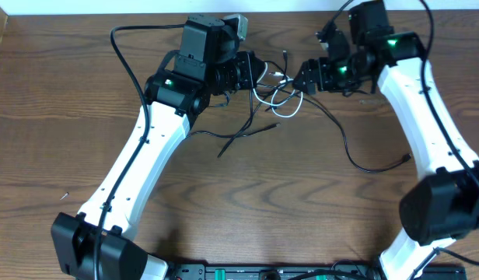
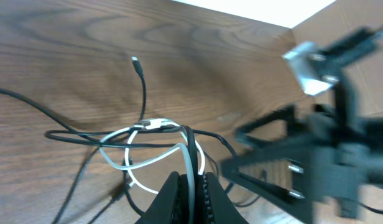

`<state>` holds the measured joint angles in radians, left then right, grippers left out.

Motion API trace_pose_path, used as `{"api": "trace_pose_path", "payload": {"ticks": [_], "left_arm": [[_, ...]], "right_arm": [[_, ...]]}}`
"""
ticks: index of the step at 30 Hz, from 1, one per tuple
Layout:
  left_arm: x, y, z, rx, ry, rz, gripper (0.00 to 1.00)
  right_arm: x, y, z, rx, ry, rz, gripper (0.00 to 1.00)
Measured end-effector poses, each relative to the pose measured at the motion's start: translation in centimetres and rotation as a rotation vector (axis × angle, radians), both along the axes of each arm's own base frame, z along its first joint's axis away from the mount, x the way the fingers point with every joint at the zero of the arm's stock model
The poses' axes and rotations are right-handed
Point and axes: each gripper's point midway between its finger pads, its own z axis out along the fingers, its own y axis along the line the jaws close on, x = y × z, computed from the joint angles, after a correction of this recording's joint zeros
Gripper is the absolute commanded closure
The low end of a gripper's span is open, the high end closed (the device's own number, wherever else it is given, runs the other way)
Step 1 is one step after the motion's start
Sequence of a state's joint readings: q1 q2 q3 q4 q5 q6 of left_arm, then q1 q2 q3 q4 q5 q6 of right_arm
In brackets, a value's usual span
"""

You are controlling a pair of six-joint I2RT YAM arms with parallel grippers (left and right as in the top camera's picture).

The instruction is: Untangle cables

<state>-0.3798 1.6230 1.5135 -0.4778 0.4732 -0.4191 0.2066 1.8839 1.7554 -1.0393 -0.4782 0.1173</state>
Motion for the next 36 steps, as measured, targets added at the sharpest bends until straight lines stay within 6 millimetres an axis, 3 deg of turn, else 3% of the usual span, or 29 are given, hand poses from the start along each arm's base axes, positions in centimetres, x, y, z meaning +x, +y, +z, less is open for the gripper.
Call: {"api": "trace_pose_path", "payload": {"ticks": [4, 9, 12, 15, 19, 24, 28, 31, 36], "left_arm": [[-0.2, -0.3, 0.1, -0.013, 0.006, -0.013, 0.92], [-0.1, -0.1, 0.1, -0.005, -0.001, -0.008, 0.92], [0.8, 1.0, -0.1, 0.048, -0.037, 0.036, 0.92], [1.8, 2.7, -0.2, 0.088, -0.064, 0.088, 0.92], [3.4, 7.2, 1.4, 0.111, -0.113, 0.201, 0.92], [3.4, 14.1, 6.0, 0.11, -0.217, 0.357, 0.92], [2.3, 18.0, 9.4, 0.101, -0.29, 0.451, 0.92], [1.8, 19.6, 10.7, 0.098, -0.32, 0.489, 0.92], [1.8, 19.8, 10.7, 0.098, -0.319, 0.491, 0.92]], "right_arm": [[0.7, 1.0, -1.6, 0.011, 0.035, -0.021, 0.35], [0.5, 1.7, -3.7, 0.002, 0.109, -0.047, 0.75], [-0.1, 0.4, -5.7, -0.086, 0.187, -0.123, 0.9], [-0.6, -1.6, -6.6, -0.183, 0.22, -0.191, 0.95], [-0.7, -4.6, -7.3, -0.31, 0.236, -0.282, 0.99], [-0.2, -7.4, -7.5, -0.378, 0.23, -0.355, 0.99], [-0.1, -8.8, -7.8, -0.4, 0.233, -0.389, 0.99], [-0.5, -9.7, -8.6, -0.42, 0.254, -0.403, 0.99], [-2.0, -11.8, -10.4, -0.469, 0.313, -0.431, 0.99]]}}
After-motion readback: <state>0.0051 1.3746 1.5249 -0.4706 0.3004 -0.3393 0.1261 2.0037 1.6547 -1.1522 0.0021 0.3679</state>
